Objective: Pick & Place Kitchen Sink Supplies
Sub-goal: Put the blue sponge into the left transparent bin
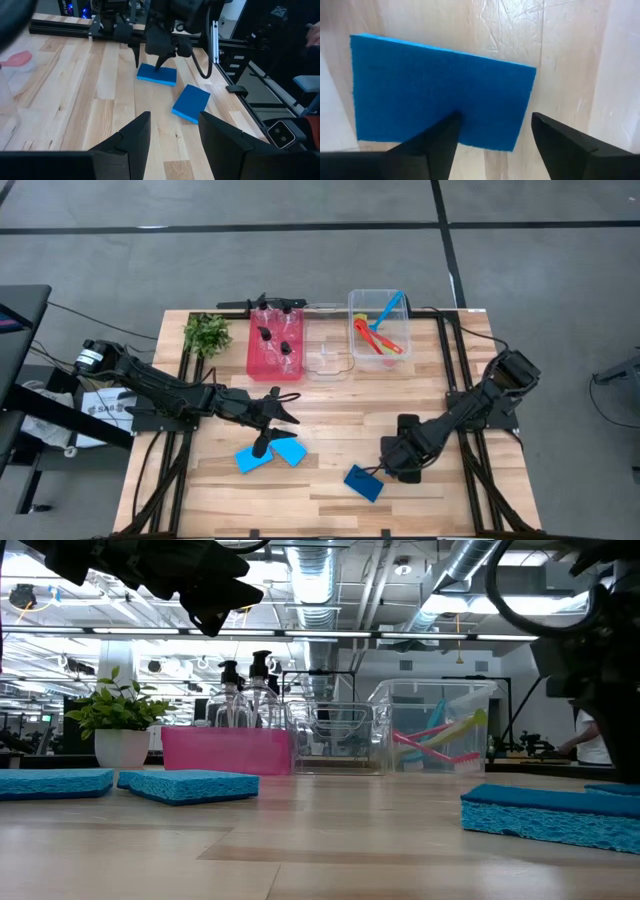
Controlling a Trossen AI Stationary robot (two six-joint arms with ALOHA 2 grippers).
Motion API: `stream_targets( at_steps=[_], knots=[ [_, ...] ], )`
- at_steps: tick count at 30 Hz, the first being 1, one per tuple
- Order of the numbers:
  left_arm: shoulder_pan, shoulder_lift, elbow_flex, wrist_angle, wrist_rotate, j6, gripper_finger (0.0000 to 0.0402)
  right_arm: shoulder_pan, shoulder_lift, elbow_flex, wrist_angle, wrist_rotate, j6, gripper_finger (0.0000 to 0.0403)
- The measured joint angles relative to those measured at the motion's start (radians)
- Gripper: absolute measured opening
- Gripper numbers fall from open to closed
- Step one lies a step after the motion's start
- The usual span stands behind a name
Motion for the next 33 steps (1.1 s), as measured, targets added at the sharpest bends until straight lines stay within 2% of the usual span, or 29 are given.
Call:
stream_targets(
  at_steps=[4, 8, 15, 25, 29, 33],
  knots=[
    [0.0, 0.0, 0.0, 0.0, 0.0, 0.0, 0.0168, -0.013, 0.055, 0.0, 0.022, 0.001, -0.046, 0.0247],
    [0.0, 0.0, 0.0, 0.0, 0.0, 0.0, 0.0168, -0.031, 0.115, -0.002, 0.058, -0.006, -0.075, 0.0236],
    [0.0, 0.0, 0.0, 0.002, 0.0, 0.0, 0.0168, -0.039, 0.152, 0.004, 0.062, -0.023, -0.1, 0.0174],
    [0.0, 0.0, 0.0, 0.007, 0.0, 0.0, 0.0168, -0.039, 0.024, -0.005, 0.075, -0.026, -0.041, 0.0055],
    [0.0, 0.0, 0.0, 0.008, 0.0, 0.0, 0.0168, -0.041, -0.038, -0.007, 0.076, -0.015, -0.012, 0.0028],
    [0.0, 0.0, 0.0, 0.011, 0.0, 0.0, 0.0168, -0.042, -0.101, -0.006, 0.071, -0.009, -0.01, 0.0019]
  ],
)
